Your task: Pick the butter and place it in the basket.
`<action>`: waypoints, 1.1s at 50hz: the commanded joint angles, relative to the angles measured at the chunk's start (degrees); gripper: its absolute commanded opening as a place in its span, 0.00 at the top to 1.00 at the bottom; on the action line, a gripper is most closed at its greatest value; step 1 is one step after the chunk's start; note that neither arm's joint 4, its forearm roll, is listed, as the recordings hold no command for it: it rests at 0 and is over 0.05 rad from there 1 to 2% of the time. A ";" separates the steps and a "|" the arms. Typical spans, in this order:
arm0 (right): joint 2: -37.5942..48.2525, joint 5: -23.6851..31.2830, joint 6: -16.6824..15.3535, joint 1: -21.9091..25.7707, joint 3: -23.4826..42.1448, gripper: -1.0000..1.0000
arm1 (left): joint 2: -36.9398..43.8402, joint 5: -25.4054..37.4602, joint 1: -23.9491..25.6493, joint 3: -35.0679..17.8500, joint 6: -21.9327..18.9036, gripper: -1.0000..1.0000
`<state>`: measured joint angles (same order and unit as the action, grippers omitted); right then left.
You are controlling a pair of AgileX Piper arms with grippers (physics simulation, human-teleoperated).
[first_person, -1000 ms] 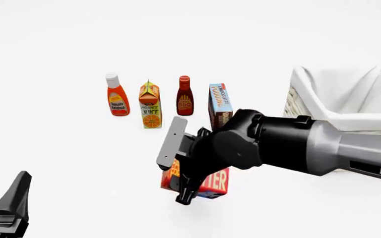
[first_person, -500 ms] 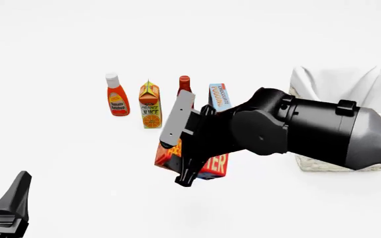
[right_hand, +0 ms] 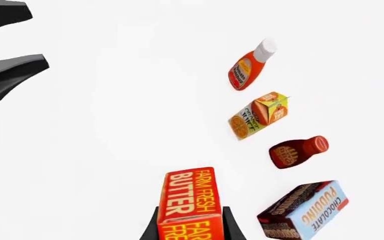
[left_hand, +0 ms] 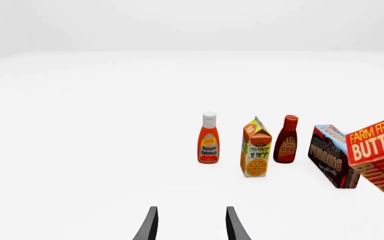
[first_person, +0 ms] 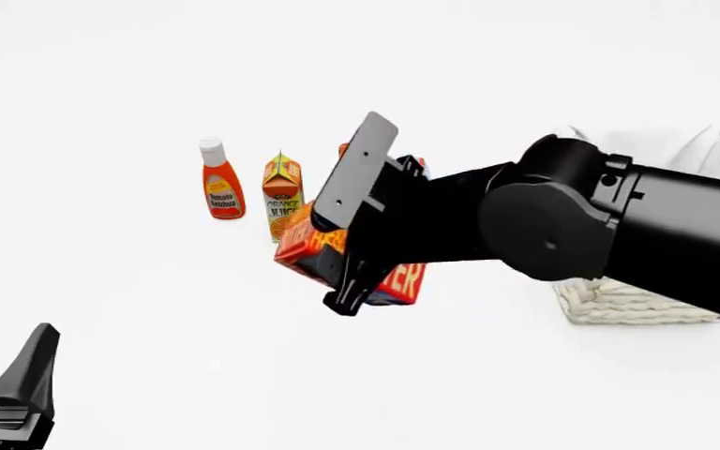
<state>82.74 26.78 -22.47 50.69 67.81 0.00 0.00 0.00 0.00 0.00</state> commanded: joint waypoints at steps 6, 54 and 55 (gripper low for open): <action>-2.95 -4.68 4.35 -1.12 0.23 1.00 | 0.00 0.00 0.00 0.00 0.00 0.00; -12.76 -27.82 21.21 -4.79 -8.04 1.00 | 0.00 0.00 0.00 0.00 0.00 0.00; -12.79 -28.12 21.71 -5.04 -7.98 1.00 | 0.00 0.00 0.00 0.00 0.00 0.00</action>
<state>72.47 2.98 -5.24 46.18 60.44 0.00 0.00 0.00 0.00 0.00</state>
